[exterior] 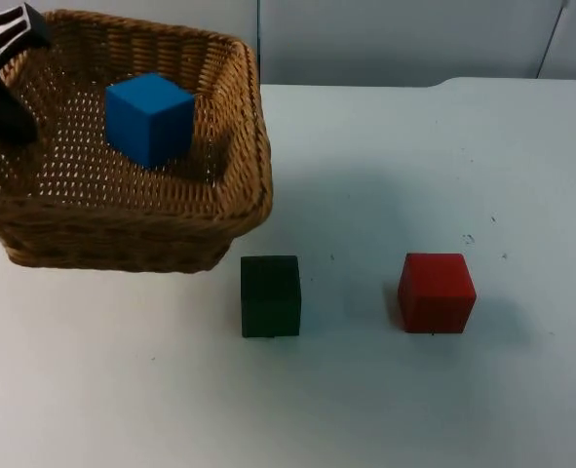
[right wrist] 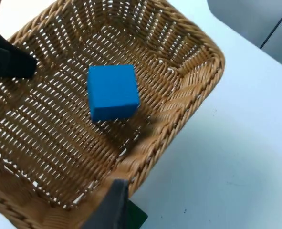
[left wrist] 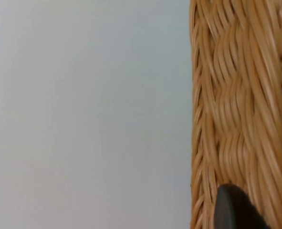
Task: Pick up the basket with the left hand and place the blue cube into the basket with the right hand.
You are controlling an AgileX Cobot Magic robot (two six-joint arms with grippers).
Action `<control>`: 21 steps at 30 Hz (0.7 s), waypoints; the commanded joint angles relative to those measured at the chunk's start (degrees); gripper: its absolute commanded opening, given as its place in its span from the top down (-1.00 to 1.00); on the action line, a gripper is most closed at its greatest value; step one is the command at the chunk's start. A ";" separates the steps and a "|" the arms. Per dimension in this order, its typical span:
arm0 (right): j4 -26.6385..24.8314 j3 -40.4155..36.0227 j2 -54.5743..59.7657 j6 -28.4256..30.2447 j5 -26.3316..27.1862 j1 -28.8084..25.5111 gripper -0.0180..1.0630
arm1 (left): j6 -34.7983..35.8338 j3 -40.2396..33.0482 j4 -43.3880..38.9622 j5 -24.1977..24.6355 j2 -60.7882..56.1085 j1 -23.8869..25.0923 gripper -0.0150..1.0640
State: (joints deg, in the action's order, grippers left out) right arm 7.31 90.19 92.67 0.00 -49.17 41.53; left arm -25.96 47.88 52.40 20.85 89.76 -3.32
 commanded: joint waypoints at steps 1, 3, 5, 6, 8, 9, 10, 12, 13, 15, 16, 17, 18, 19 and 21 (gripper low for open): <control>-0.07 -2.70 -3.18 0.55 1.71 0.21 -0.96 | -2.76 0.02 0.97 0.53 -1.03 1.26 0.98; -0.07 -6.30 -5.40 0.55 3.43 0.21 -0.96 | -4.24 0.02 0.97 0.76 -0.93 1.84 0.98; -0.07 -11.68 -9.26 0.30 5.93 0.21 -0.96 | -4.48 0.02 1.06 1.42 -0.41 3.74 0.98; -0.07 -14.86 -11.03 0.00 7.31 0.21 -0.96 | -5.20 0.02 1.06 1.54 -0.09 4.46 0.98; -0.07 -17.59 -13.28 -0.58 8.60 0.21 -0.96 | -5.65 0.02 1.06 1.67 0.07 5.05 0.98; -0.07 -20.84 -15.70 -1.49 10.32 0.21 -0.96 | -6.16 0.02 1.06 1.67 0.24 5.52 0.98; -0.07 -24.07 -18.22 -2.21 12.15 0.21 -0.96 | -6.45 0.02 1.06 1.79 0.47 5.77 0.98; -0.07 -29.44 -23.08 -3.77 15.18 0.21 -0.96 | -7.27 -0.62 1.06 1.27 0.57 6.01 0.98; -0.07 -29.44 -23.08 -3.77 15.18 0.21 -0.96 | -7.27 -0.62 1.06 1.27 0.57 6.01 0.98; -0.07 -33.98 -28.45 -4.60 17.33 0.21 -0.96 | -9.15 -1.68 1.35 -0.27 0.71 6.01 0.98; -0.07 -35.49 -30.69 -4.60 17.76 0.21 -0.96 | -9.38 -2.25 1.49 -1.26 0.71 6.01 0.98; -0.07 -37.04 -33.27 -4.94 18.17 0.21 -0.96 | -9.41 -2.71 1.49 -2.06 0.71 6.01 0.98; -0.07 -38.27 -35.74 -5.40 18.17 0.21 -0.96 | -9.68 -2.97 1.49 -2.16 1.14 6.01 0.98; -0.07 -38.27 -35.74 -5.40 18.17 0.21 -0.96 | -9.68 -2.97 1.49 -2.16 1.14 6.01 0.98; -0.07 -39.97 -40.03 -6.12 18.17 0.21 -0.96 | -9.90 -3.00 2.02 -2.72 2.03 6.01 0.98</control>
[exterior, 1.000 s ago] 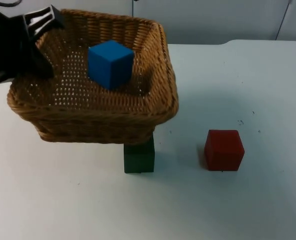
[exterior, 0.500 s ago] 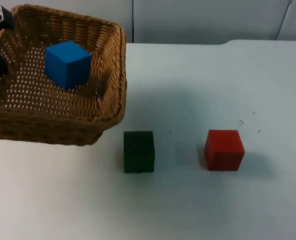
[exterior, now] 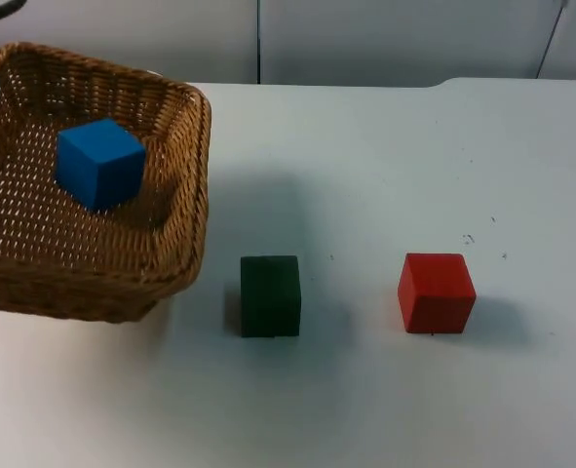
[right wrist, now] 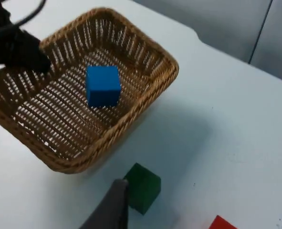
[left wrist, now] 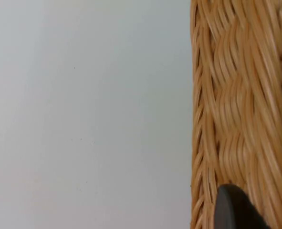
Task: Pick up the basket with the left hand and place the blue cube into the basket with the right hand.
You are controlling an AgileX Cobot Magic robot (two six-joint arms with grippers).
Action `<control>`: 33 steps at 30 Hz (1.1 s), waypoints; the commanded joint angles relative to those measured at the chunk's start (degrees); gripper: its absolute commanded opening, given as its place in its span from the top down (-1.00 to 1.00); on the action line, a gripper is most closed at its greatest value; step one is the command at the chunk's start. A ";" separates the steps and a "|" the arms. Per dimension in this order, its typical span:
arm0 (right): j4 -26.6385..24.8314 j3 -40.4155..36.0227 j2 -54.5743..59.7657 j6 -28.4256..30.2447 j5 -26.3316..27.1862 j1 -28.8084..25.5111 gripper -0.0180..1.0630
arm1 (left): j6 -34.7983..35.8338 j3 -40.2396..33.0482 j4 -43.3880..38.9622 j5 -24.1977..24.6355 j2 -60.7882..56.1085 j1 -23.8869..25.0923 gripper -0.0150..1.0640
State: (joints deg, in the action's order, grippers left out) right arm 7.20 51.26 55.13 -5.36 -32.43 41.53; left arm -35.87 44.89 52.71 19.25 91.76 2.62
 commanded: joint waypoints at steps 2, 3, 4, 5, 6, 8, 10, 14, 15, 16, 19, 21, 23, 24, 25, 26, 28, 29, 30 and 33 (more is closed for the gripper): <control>0.04 -2.50 -6.71 -1.40 1.44 0.21 -0.96 | -1.14 -0.01 3.28 -1.76 1.09 0.06 0.98; 0.04 -3.02 -8.33 -1.74 1.32 0.21 -0.96 | -2.85 -0.01 4.57 -1.76 1.75 0.06 0.98; 0.04 -3.02 -8.33 -1.74 1.32 0.21 -0.96 | -2.85 -0.01 4.57 -1.76 1.75 0.06 0.98; 0.04 -3.43 -9.97 -2.14 1.06 0.21 -0.96 | -4.55 -0.01 6.00 -1.76 2.55 0.06 0.98; 0.04 -3.83 -11.58 -2.19 0.53 0.21 -0.96 | -6.70 -0.01 7.13 -1.76 3.40 0.06 0.98; 0.04 -3.93 -13.99 -2.88 -1.11 0.21 -0.96 | -9.54 -0.11 9.59 -2.20 4.91 0.06 0.98; 0.04 -3.93 -15.16 -3.19 -1.91 0.21 -0.96 | -10.59 -0.11 10.30 -2.57 5.74 0.06 0.98; 0.04 -3.93 -17.93 -3.47 -4.59 0.21 -0.96 | -12.00 -0.11 11.49 -3.65 8.62 0.06 0.98; 0.04 -3.93 -18.44 -3.47 -5.30 0.21 -0.96 | -12.00 -0.11 11.59 -3.66 9.42 0.06 0.98; 0.04 -3.93 -18.84 -3.47 -5.84 0.21 -0.96 | -12.00 -0.11 11.85 -3.76 10.11 0.06 0.98; 0.04 -3.93 -19.02 -3.47 -7.08 0.21 -0.96 | -12.00 -0.11 12.00 -4.77 11.76 0.06 0.98; 0.04 -3.93 -19.02 -3.47 -7.08 0.21 -0.96 | -12.18 -0.11 12.00 -5.36 12.27 0.06 0.98; 0.04 -3.93 -19.02 -3.47 -7.08 0.21 -0.96 | -12.18 -0.11 10.97 -6.66 13.23 0.06 0.98; 0.04 -3.93 -19.02 -3.47 -7.08 0.21 -0.96 | -12.18 -0.11 10.85 -7.17 13.54 0.06 0.98; 0.04 -3.93 -19.02 -3.47 -7.08 0.21 -0.96 | -12.18 -0.11 10.85 -7.17 13.54 0.06 0.98; 0.04 -3.93 -19.02 -3.47 -7.08 0.21 -0.96 | -12.18 -0.11 10.57 -7.66 13.86 0.06 0.98; 0.04 -3.93 -19.02 -3.47 -7.19 0.21 -0.96 | -13.55 -0.11 10.12 -9.31 14.03 0.06 0.98; 0.04 -3.93 -19.02 -3.47 -7.19 0.21 -0.96 | -14.01 -0.11 9.51 -9.75 14.03 0.06 0.98; 0.04 -3.93 -19.02 -3.47 -7.19 0.21 -0.96 | -14.01 -0.11 9.51 -9.75 14.03 0.06 0.98; 0.04 -3.93 -19.02 -3.47 -7.19 0.21 -0.96 | -14.70 -0.11 8.89 -10.75 14.03 0.06 0.98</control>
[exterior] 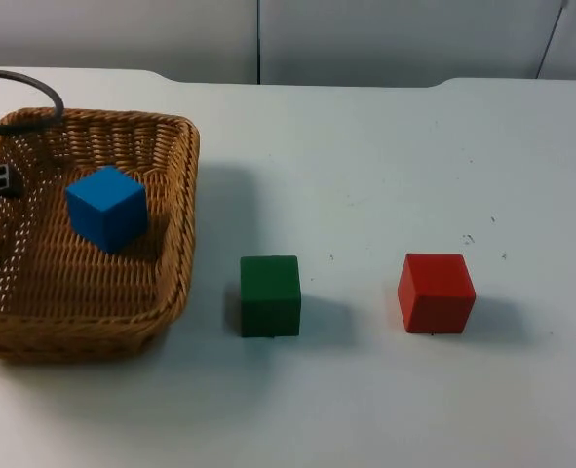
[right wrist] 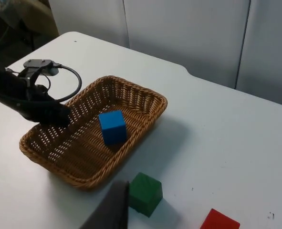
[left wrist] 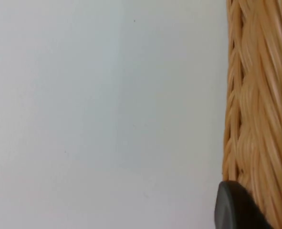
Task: Pick up the basket with the left hand and place the blue cube into the basket with the right hand.
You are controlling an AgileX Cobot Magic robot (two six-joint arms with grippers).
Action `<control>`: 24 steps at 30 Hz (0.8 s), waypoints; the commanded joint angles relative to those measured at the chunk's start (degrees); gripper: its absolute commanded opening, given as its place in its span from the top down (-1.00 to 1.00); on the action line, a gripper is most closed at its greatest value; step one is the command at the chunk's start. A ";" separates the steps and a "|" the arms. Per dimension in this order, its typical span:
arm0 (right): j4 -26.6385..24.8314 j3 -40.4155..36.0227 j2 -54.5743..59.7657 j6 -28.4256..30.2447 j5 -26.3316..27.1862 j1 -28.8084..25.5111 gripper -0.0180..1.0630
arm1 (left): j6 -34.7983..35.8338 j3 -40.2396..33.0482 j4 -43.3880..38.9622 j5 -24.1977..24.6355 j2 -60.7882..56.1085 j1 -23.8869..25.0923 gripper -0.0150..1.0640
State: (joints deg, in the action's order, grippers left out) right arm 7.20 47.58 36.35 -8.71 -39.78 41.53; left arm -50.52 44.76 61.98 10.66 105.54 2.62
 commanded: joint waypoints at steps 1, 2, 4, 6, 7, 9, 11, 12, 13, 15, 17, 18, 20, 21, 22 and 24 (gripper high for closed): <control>0.04 -0.25 -0.25 -0.12 0.16 0.21 -0.96 | -0.04 0.02 -0.54 -2.57 0.25 0.06 0.98; 0.04 -0.25 -0.25 -0.12 0.16 0.21 -0.96 | -0.04 0.02 -0.93 -2.72 0.25 0.06 0.98; 0.04 -0.25 -0.25 -0.12 0.16 0.21 -0.96 | -0.04 0.02 -1.43 -2.95 0.25 0.06 0.98; 0.04 -0.25 -0.25 -0.12 0.16 0.21 -0.96 | -0.04 0.02 -2.01 -2.95 0.25 0.06 0.97; 0.04 -0.25 -0.25 -0.12 0.16 0.21 -0.96 | -0.04 0.02 -2.37 -2.95 0.25 0.06 0.96; 0.04 -0.25 -0.25 -0.12 0.16 0.21 -0.96 | -0.04 0.02 -2.67 -2.95 0.25 0.06 0.94; 0.04 -0.25 -0.25 -0.12 0.16 0.21 -0.96 | -0.04 0.02 -3.87 -3.10 0.25 0.06 0.86; 0.04 -0.25 -0.25 -0.12 0.16 0.21 -0.96 | -0.04 0.02 -4.14 -3.26 0.25 0.06 0.79; 0.04 -0.25 -0.25 -0.12 0.16 0.21 -0.96 | -0.04 0.02 -4.14 -3.26 0.25 0.06 0.79; 0.04 -0.25 -0.25 -0.12 0.06 0.21 -0.96 | -0.04 0.02 -4.14 -3.50 0.25 0.06 0.65; 0.04 -0.25 -0.25 -0.12 -0.21 0.21 -0.96 | -0.14 0.02 -5.28 -3.76 0.25 0.06 0.42; 0.04 -0.25 -0.25 -0.12 -0.21 0.21 -0.96 | -0.14 0.02 -5.28 -3.76 0.25 0.06 0.42; -0.06 -0.25 -0.25 -0.12 -0.44 0.21 -0.96 | -0.14 0.02 -6.53 -3.88 0.25 0.06 0.19; -0.06 -0.25 -0.25 -0.12 -0.54 0.21 -0.96 | -0.14 0.02 -6.66 -4.01 0.25 0.06 0.07; -0.06 -0.25 -0.25 -0.12 -0.54 0.21 -0.96 | -0.14 0.02 -6.66 -4.30 0.25 0.06 -0.02; -0.06 -0.25 -0.25 -0.12 -0.54 0.21 -0.96 | -0.14 0.02 -6.66 -4.44 0.25 0.06 -0.12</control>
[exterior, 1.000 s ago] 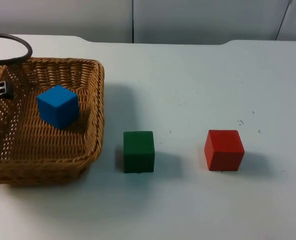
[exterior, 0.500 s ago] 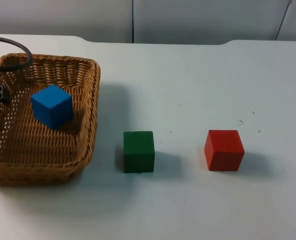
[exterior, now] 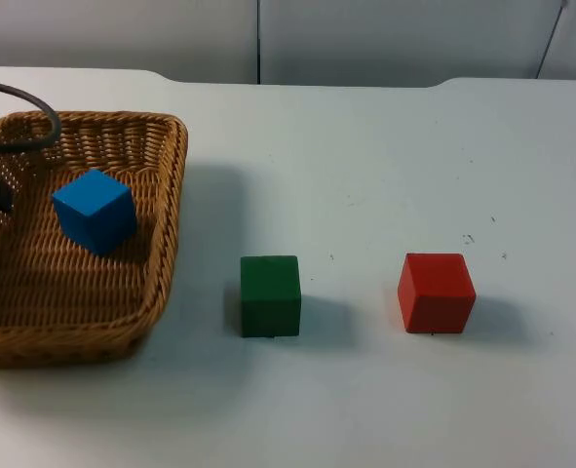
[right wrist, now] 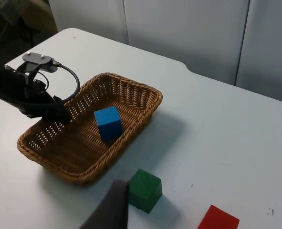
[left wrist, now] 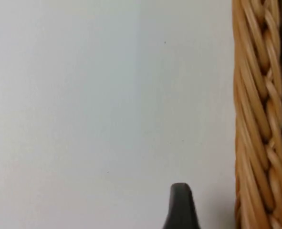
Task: Pick up the basket with the left hand and place the blue cube into the basket with the right hand.
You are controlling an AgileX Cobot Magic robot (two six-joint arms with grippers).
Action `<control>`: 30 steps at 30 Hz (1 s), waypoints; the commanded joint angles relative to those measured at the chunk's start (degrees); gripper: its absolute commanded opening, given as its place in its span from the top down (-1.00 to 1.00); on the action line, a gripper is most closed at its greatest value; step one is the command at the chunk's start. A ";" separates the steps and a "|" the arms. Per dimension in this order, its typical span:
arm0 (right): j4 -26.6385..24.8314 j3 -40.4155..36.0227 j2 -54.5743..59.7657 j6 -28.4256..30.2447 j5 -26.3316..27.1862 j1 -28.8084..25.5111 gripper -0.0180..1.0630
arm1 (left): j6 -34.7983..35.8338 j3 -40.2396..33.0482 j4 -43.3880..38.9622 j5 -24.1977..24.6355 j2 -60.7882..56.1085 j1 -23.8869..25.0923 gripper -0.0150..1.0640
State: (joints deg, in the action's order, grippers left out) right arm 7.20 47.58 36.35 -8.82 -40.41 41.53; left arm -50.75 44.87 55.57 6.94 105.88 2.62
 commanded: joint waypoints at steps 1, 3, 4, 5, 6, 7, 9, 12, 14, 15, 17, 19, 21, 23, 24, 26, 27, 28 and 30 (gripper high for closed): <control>-0.06 -0.25 -0.25 -0.01 0.09 0.21 -0.96 | 0.09 -0.09 -0.25 -0.71 -0.09 0.06 -0.21; -0.06 -0.25 -0.25 -0.01 0.09 0.21 -0.96 | 0.09 -0.09 -0.25 -0.71 -0.58 0.06 -0.29; 0.05 -0.25 -0.25 -0.01 0.07 0.21 -0.96 | 0.09 -0.09 -0.25 -0.60 -1.40 0.06 -0.30; 0.05 -0.25 -0.25 -0.01 0.07 0.21 -0.96 | 0.09 -0.09 -0.25 -0.60 -1.40 0.06 -0.30; 0.05 -0.25 -0.25 0.23 0.07 0.21 -0.96 | 0.09 -0.09 -0.25 -0.60 -2.48 0.06 -0.30; 0.05 -0.25 -0.25 0.23 0.07 0.21 -0.96 | 0.09 -0.09 -0.25 -0.60 -3.59 0.06 -0.30; 0.05 -0.25 -0.25 0.23 0.07 0.21 -0.96 | 0.09 -0.09 -0.25 -0.72 -7.02 0.06 -0.30; 0.19 -0.25 -0.25 0.34 0.07 0.21 -0.96 | 0.09 -0.09 -0.25 -0.88 -10.80 0.06 -0.30; 0.19 -0.25 -0.25 0.44 0.07 0.21 -0.96 | 0.34 -0.09 -0.25 0.73 -17.00 0.06 -0.30; 0.19 -0.25 -0.25 0.44 0.07 0.21 -0.96 | 0.34 -0.09 -0.25 0.73 -17.00 0.06 -0.30; 0.19 -0.25 -0.25 0.83 0.18 0.21 -0.96 | 0.34 -0.09 0.00 3.06 -22.25 0.06 -0.30; 0.19 -0.25 -0.25 1.13 1.02 0.21 -0.96 | 0.34 -0.09 0.27 5.80 -27.81 0.06 -0.30; 0.19 -0.25 -0.25 1.45 1.54 0.21 -0.96 | 0.34 -0.09 0.27 7.28 -30.86 0.06 -0.30; 0.19 -0.25 -0.25 1.83 2.45 0.21 -0.96 | 0.34 -0.09 0.36 10.19 -37.05 0.06 -0.30; 0.19 -0.25 -0.25 2.55 2.82 0.21 -0.96 | 0.34 -0.09 0.36 11.87 -39.52 0.06 -0.30; 0.19 -0.25 -0.25 3.27 2.97 0.21 -0.96 | 0.34 -0.09 0.36 14.75 -43.86 0.06 -0.30; 0.29 -0.25 -0.25 3.39 3.22 0.21 -0.96 | 0.83 -0.23 0.36 17.12 -46.66 0.06 -0.30; 0.55 -0.25 -0.25 3.39 3.32 0.21 -0.96 | 1.88 -0.39 0.36 19.06 -48.90 0.06 -0.30; 0.48 -0.25 -0.25 3.97 3.45 0.21 -0.96 | 1.89 -0.51 0.36 20.81 -51.54 0.06 -0.30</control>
State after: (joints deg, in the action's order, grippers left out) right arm 7.20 47.58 36.35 -5.72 -37.93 41.53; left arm -49.57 44.76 55.68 24.78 56.64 2.62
